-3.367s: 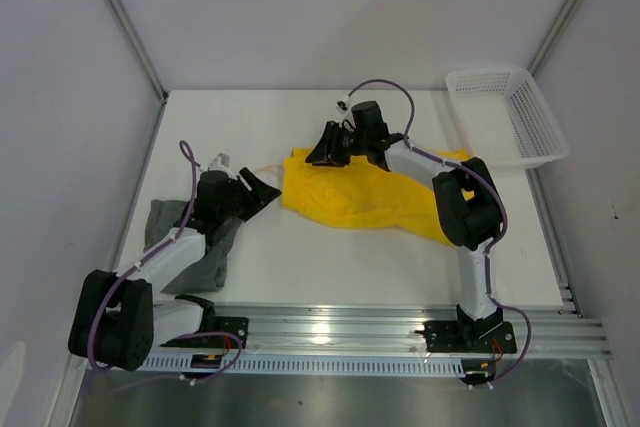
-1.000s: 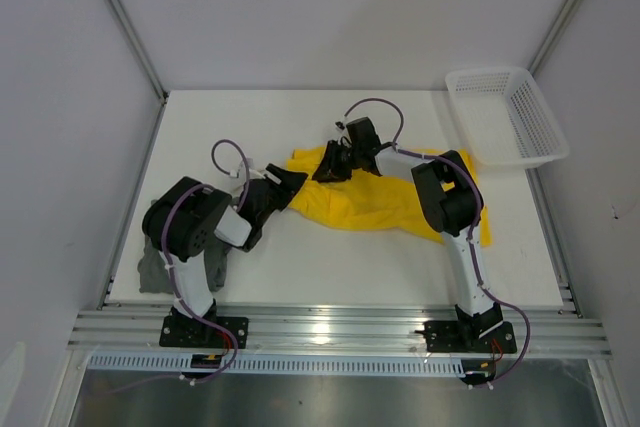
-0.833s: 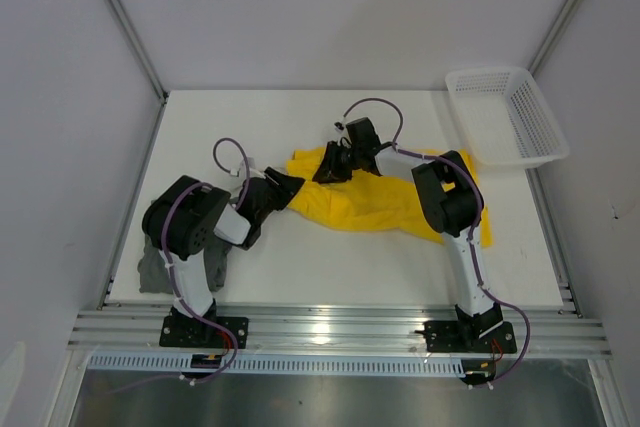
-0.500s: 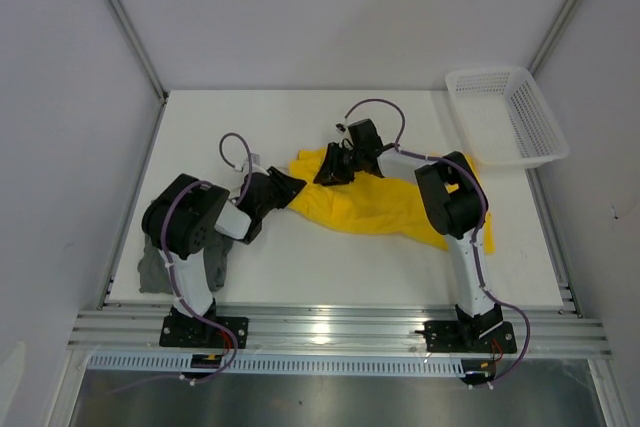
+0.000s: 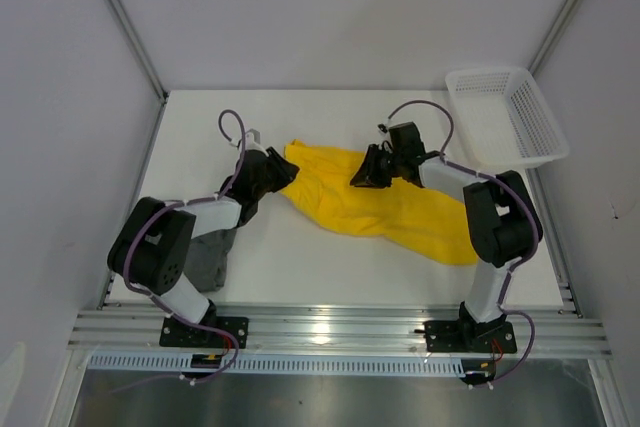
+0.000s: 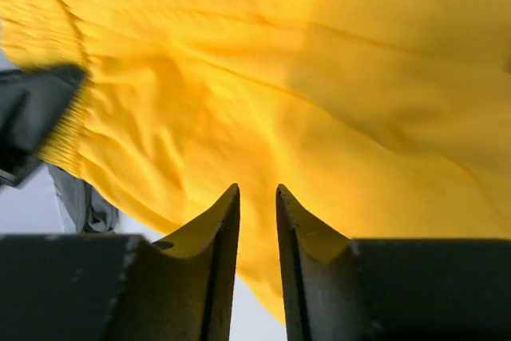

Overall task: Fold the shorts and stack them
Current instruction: Fold the shorts

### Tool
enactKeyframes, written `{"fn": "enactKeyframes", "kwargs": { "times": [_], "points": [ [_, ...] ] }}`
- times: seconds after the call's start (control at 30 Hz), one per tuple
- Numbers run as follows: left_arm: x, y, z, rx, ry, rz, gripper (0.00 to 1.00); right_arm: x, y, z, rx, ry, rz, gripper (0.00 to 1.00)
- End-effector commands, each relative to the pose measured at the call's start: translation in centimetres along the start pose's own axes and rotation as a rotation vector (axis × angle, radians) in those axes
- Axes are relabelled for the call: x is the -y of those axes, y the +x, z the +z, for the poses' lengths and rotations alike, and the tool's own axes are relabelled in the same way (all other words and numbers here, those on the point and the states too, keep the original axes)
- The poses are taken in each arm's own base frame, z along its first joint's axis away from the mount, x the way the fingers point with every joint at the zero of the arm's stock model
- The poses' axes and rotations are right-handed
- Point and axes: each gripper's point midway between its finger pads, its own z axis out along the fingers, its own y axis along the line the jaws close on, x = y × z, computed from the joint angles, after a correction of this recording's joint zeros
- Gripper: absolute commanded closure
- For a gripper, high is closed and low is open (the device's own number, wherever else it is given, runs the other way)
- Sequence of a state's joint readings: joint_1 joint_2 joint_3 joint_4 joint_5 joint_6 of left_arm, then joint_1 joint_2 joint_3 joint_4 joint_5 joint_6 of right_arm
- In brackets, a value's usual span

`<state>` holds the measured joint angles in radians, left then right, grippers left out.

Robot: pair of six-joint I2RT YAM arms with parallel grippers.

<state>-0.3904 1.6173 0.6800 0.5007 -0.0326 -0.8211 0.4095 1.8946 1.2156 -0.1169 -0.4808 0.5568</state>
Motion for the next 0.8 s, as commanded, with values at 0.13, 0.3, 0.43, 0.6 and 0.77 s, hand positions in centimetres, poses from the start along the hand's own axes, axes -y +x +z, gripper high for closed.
{"fn": "enactKeyframes", "kwargs": {
  "times": [0.13, 0.3, 0.43, 0.6, 0.77],
  "points": [
    [1.3, -3.4, -1.2, 0.018, -0.055, 0.168, 1.0, 3.4, 0.8, -1.6, 0.055, 0.06, 0.034, 0.97],
    [1.5, -4.4, -2.1, 0.027, -0.079, 0.212, 1.0, 4.4, -0.3, -0.5, 0.118, 0.071, 0.057, 1.0],
    [1.7, -4.8, -2.9, 0.033, -0.079, 0.242, 1.0, 3.7, -2.4, 0.1, 0.179, 0.017, 0.075, 1.0],
    [1.6, -4.9, -3.5, 0.035, -0.079, 0.257, 1.0, 3.9, -3.6, 1.1, 0.19, -0.022, 0.137, 1.0],
    [1.8, -4.9, -3.8, 0.029, -0.074, 0.262, 1.0, 6.0, -3.4, 3.1, 0.188, 0.055, 0.161, 1.0]
  ]
}}
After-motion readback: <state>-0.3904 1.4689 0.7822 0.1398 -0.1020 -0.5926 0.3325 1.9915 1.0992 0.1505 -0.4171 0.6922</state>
